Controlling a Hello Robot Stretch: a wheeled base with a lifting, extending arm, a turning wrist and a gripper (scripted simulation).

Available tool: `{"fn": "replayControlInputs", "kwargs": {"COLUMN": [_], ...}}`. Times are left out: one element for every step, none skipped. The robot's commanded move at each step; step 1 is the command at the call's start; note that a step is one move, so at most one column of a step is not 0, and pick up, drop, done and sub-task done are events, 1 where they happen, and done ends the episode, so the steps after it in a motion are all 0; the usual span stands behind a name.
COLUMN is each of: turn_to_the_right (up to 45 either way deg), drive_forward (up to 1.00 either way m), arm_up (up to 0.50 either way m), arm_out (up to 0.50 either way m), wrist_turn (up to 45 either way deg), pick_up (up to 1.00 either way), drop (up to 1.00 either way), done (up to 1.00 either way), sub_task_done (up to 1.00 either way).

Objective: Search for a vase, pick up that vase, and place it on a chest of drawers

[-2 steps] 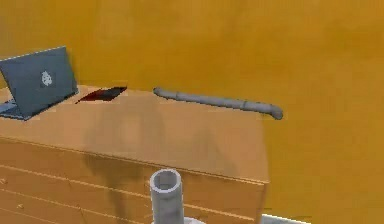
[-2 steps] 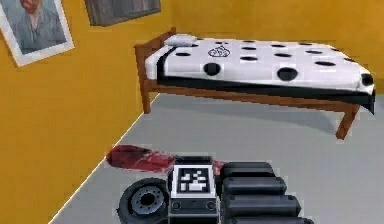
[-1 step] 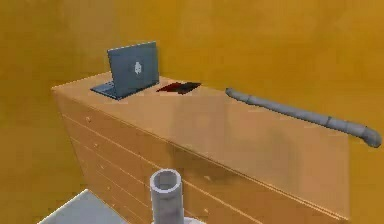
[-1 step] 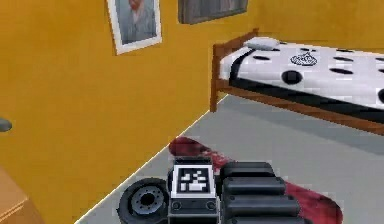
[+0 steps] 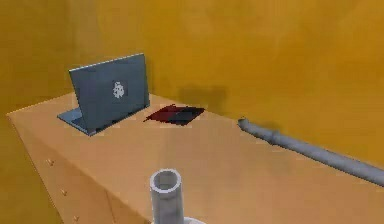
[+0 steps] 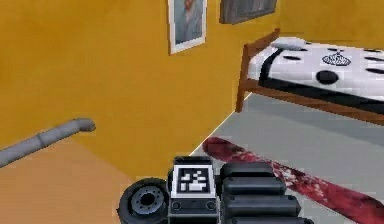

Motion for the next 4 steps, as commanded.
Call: {"fn": "replayControlInputs", "kwargs": {"turn_to_the_right": [39.0,-45.0,42.0,-36.0], "drive_forward": [0.00,0.00,0.00,0.00], "arm_up": [0.00,0.00,0.00,0.00], "arm_out": [0.00,0.00,0.00,0.00], "wrist_turn": [0.0,0.0,0.0,0.0], "pick_up": [0.00,0.00,0.00,0.00], "drop": [0.00,0.00,0.00,0.00], "done": [0.00,0.00,0.00,0.00], "sub_task_done": [0.00,0.00,0.00,0.00]}}
